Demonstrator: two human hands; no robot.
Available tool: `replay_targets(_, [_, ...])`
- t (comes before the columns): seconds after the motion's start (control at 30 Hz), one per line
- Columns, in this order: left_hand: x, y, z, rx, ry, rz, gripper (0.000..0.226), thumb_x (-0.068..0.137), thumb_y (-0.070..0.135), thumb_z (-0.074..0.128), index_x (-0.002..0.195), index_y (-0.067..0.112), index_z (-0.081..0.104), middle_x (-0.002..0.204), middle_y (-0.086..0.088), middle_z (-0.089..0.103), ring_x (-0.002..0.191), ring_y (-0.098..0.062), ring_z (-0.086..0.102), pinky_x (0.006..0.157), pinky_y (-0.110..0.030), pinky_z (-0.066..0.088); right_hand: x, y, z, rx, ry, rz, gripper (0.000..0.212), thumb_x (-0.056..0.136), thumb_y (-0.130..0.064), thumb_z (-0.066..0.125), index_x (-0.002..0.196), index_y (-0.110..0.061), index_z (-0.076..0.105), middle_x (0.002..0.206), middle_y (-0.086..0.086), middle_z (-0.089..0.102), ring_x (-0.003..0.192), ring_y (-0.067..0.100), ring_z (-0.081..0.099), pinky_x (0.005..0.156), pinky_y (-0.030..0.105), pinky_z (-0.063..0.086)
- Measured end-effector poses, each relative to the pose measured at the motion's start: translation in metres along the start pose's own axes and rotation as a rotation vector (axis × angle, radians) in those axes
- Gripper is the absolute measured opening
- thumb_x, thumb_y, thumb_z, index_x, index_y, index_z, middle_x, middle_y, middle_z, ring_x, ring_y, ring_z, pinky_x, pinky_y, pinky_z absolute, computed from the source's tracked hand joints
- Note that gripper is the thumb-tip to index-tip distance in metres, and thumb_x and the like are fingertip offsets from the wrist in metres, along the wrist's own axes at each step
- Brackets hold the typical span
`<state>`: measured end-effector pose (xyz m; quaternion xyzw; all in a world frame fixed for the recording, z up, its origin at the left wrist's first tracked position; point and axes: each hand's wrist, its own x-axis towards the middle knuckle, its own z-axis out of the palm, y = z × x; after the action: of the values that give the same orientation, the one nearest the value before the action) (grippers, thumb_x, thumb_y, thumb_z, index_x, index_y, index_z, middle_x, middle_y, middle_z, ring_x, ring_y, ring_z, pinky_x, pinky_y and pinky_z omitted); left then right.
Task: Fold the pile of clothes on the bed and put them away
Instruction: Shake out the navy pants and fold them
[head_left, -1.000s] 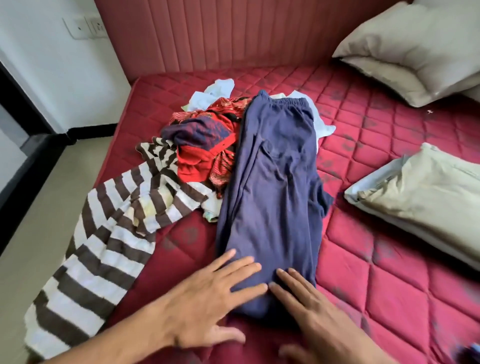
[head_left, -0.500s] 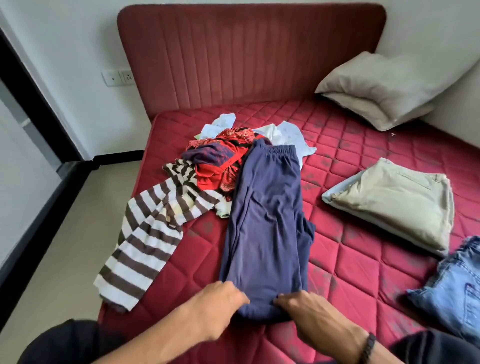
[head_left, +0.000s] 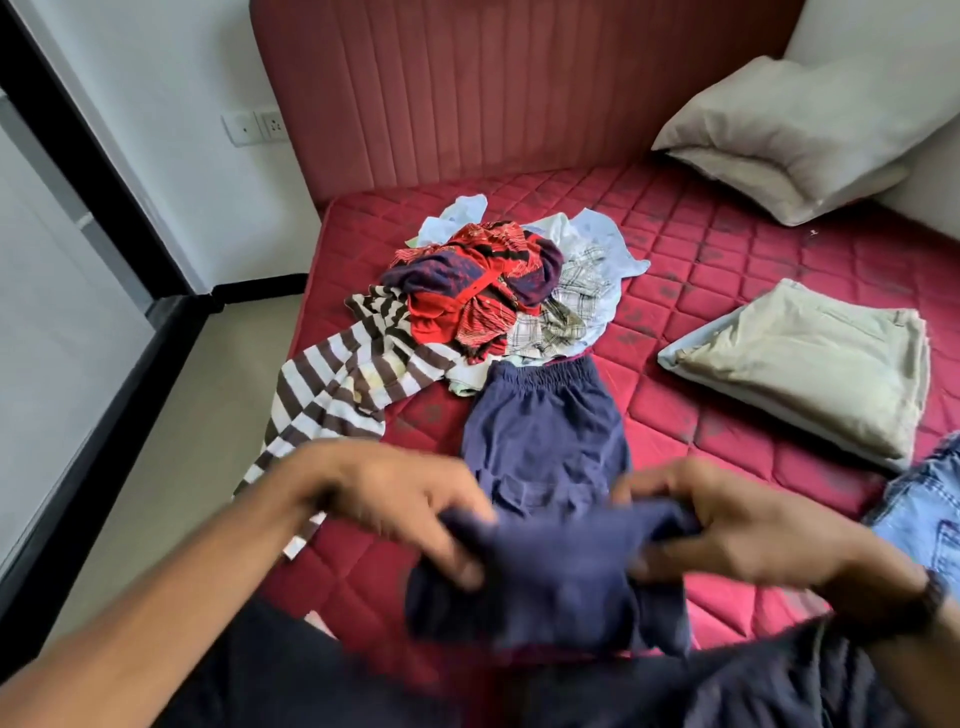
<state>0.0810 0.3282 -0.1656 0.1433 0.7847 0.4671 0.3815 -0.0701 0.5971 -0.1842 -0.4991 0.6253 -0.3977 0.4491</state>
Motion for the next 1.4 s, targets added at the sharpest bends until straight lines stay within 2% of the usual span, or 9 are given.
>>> replay_targets(0.2, [0.08, -0.097, -0.081, -0.313, 1.142, -0.044, 0.017, 0.089, 0.008, 0.078, 0.103, 0.016, 0.073, 0.094, 0.001, 0.076, 0.094, -0.016, 0.067, 0.083, -0.019, 0.052, 0.089, 0.093, -0.025, 0.568, 0.822, 0.028, 0.018, 0.096, 0.003, 0.063, 0.109, -0.005, 0.072, 0.105, 0.012, 0.078, 0.09, 0.019, 0.072, 0.084, 0.033, 0.058])
replay_targets(0.37, [0.165, -0.162, -0.088, -0.15, 1.424, -0.393, 0.026, 0.097, 0.025, 0.064, 0.119, 0.011, 0.068, 0.112, -0.015, 0.072, 0.109, -0.035, 0.065, 0.088, -0.038, 0.046, 0.155, 0.18, -0.029, 0.016, 1.132, 0.291, 0.013, 0.101, -0.021, 0.055, 0.097, -0.011, 0.062, 0.093, 0.007, 0.074, 0.089, 0.032, 0.068, 0.082, 0.049, 0.054])
replay_targets(0.5, [0.189, -0.166, -0.103, 0.062, 1.633, -0.255, 0.023, 0.107, 0.022, 0.049, 0.12, 0.008, 0.063, 0.107, -0.019, 0.072, 0.104, -0.043, 0.064, 0.084, -0.045, 0.044, 0.174, 0.184, -0.044, -0.284, 1.219, 0.302, 0.017, 0.107, -0.027, 0.046, 0.098, -0.014, 0.049, 0.093, 0.024, 0.068, 0.089, 0.05, 0.062, 0.065, 0.047, 0.04])
replay_targets(0.83, [0.198, -0.179, -0.137, 0.256, 1.717, -0.114, 0.024, 0.109, 0.025, 0.045, 0.111, 0.008, 0.062, 0.091, -0.019, 0.071, 0.088, -0.046, 0.064, 0.074, -0.051, 0.047, 0.197, 0.185, -0.07, -0.499, 1.243, 0.424, 0.027, 0.11, -0.037, 0.036, 0.111, -0.013, 0.048, 0.103, 0.03, 0.068, 0.096, 0.052, 0.062, 0.068, 0.046, 0.033])
replay_targets(0.97, [0.198, -0.176, -0.156, 0.322, 1.701, -0.323, 0.028, 0.109, 0.034, 0.043, 0.122, 0.013, 0.058, 0.105, -0.016, 0.071, 0.098, -0.043, 0.065, 0.072, -0.048, 0.047, 0.216, 0.189, -0.094, -0.536, 1.183, 0.504, 0.03, 0.109, -0.039, 0.036, 0.122, -0.015, 0.049, 0.113, 0.026, 0.069, 0.104, 0.05, 0.063, 0.072, 0.046, 0.035])
replay_targets(1.13, [0.198, -0.162, -0.116, 0.582, 1.601, -0.259, 0.044, 0.104, 0.041, 0.045, 0.139, 0.015, 0.052, 0.135, -0.013, 0.058, 0.126, -0.034, 0.053, 0.104, -0.049, 0.043, 0.202, 0.196, -0.085, -0.444, 1.241, 0.464, 0.053, 0.103, -0.034, 0.055, 0.145, -0.004, 0.044, 0.138, 0.028, 0.055, 0.129, 0.046, 0.049, 0.105, 0.049, 0.038])
replay_targets(1.23, [0.209, -0.156, -0.039, 0.76, 1.355, -0.358, 0.057, 0.098, 0.037, 0.031, 0.148, 0.019, 0.049, 0.161, -0.01, 0.039, 0.152, -0.036, 0.03, 0.12, -0.061, 0.027, 0.166, 0.183, -0.013, -0.774, 0.982, 0.127, 0.059, 0.107, -0.04, 0.041, 0.156, -0.007, 0.036, 0.161, 0.017, 0.037, 0.153, 0.031, 0.029, 0.124, 0.048, 0.025])
replay_targets(1.3, [0.214, -0.17, -0.011, 0.789, 1.264, -0.44, 0.063, 0.098, 0.039, 0.027, 0.157, 0.023, 0.04, 0.17, -0.006, 0.023, 0.158, -0.033, 0.015, 0.122, -0.064, 0.019, 0.139, 0.191, 0.028, -0.802, 0.7, 0.166, 0.062, 0.107, -0.053, 0.026, 0.164, -0.027, 0.024, 0.172, 0.0, 0.016, 0.16, 0.016, 0.008, 0.129, 0.045, 0.012])
replay_targets(1.4, [0.205, -0.175, -0.015, 0.618, 1.379, -0.581, 0.058, 0.104, 0.047, 0.032, 0.158, 0.026, 0.036, 0.169, -0.006, 0.025, 0.155, -0.033, 0.023, 0.118, -0.062, 0.027, 0.122, 0.214, 0.025, -0.854, 0.73, 0.31, 0.067, 0.103, -0.064, 0.016, 0.164, -0.038, 0.013, 0.174, -0.006, 0.003, 0.16, 0.014, 0.0, 0.129, 0.047, 0.008])
